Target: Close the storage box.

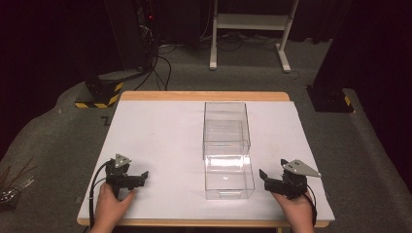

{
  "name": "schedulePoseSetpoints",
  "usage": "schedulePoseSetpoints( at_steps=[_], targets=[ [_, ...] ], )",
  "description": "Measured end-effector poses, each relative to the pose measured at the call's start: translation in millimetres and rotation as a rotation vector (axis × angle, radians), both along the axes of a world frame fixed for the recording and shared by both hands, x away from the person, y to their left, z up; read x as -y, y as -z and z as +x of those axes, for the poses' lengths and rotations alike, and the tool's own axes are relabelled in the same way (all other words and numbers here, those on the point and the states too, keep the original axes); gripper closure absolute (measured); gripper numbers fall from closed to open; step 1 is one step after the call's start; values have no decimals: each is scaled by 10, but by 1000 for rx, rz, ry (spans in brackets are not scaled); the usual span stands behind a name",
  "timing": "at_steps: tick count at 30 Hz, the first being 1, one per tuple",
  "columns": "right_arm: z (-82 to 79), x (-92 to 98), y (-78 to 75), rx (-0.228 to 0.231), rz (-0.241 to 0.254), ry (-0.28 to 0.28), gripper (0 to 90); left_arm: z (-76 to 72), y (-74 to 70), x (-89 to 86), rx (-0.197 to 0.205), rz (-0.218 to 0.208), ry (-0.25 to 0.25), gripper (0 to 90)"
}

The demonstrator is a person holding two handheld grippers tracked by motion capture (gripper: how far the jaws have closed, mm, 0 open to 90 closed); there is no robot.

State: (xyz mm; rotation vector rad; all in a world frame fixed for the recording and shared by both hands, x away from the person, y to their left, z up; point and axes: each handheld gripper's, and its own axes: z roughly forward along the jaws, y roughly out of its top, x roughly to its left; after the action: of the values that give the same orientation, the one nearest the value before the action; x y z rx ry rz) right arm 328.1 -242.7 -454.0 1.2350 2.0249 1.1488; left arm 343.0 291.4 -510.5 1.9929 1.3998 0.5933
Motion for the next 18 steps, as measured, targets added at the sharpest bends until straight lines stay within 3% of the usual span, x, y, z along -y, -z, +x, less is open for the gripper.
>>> schedulePoseSetpoints(
  at_steps=[18],
  targets=[
    [-100,4,-154,43,48,-12,113,0,0,0,0,0,0,5]
  ],
)
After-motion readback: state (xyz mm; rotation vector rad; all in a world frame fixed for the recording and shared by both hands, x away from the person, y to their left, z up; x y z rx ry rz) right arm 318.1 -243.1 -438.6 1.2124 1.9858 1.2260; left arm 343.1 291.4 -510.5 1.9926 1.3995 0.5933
